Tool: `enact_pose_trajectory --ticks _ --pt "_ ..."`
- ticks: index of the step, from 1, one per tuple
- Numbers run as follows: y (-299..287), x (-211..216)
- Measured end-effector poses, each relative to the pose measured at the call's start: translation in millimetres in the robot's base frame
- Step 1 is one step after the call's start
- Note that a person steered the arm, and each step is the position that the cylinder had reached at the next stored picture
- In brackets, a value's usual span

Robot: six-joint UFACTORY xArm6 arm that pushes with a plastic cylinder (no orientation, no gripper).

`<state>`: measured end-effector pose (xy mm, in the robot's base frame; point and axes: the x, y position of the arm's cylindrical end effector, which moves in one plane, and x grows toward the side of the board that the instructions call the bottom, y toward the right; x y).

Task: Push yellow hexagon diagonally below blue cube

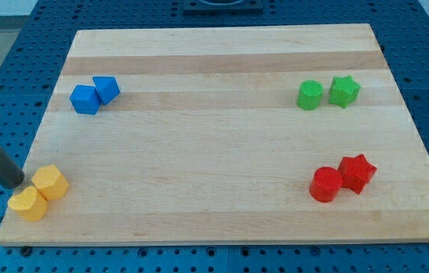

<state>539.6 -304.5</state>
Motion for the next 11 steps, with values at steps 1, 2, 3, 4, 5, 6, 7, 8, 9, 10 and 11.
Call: enact_pose_trajectory --ticks 1,2,3,4,5,6,7,8,9,10,11 --pt "3 54" --pt "7 76" --pt "25 75" --pt "46 74" --pt "46 61" --pt "60 59" --pt "57 47" --pt "54 33" --pt "74 10" --pt "78 -26" --pt "78 -69"
